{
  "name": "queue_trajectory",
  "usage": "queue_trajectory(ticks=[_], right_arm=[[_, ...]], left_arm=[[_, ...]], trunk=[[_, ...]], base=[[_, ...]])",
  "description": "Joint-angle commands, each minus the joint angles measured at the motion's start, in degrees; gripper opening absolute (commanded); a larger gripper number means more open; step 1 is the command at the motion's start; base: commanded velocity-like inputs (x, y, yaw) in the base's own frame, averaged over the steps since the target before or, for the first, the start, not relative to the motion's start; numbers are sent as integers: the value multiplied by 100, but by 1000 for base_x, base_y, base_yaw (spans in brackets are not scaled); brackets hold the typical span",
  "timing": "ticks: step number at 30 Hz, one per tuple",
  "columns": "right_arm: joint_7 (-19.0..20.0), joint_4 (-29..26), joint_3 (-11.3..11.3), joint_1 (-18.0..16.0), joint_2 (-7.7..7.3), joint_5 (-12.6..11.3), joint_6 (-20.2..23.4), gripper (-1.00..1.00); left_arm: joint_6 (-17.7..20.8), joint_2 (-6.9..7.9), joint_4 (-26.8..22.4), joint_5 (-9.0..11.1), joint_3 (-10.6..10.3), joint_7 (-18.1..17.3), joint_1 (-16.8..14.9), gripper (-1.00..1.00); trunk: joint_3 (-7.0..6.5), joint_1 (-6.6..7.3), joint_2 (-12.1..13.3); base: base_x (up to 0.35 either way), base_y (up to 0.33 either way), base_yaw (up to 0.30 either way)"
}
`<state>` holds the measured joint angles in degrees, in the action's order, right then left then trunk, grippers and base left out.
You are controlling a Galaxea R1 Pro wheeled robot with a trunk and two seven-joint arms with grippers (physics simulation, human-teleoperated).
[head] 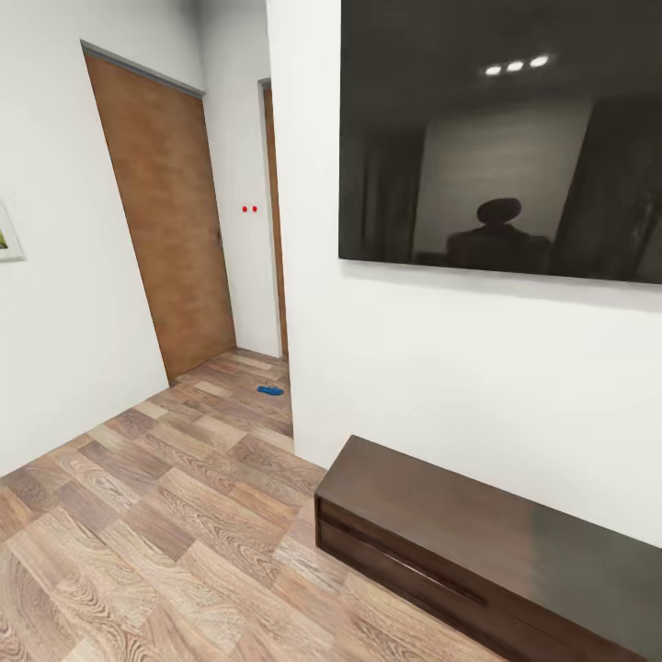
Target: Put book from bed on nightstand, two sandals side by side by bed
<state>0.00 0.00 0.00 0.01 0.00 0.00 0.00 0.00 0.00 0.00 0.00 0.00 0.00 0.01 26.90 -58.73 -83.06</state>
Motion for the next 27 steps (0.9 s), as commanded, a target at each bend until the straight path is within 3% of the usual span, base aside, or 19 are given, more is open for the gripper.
queue_trajectory(ticks=[1,27], right_arm=[[-33,33,-33,33,-19,-9,33,100],[-37,90,-56,43,-19,-9,44,100]], left_arm=[[33,20,20,-7,-9,-18,-34,100],[40,13,22,-8,-2,-24,-53,100]], trunk=[[3,0,-2],[3,0,-2]], base=[[0,0,0],[0,0,0]])
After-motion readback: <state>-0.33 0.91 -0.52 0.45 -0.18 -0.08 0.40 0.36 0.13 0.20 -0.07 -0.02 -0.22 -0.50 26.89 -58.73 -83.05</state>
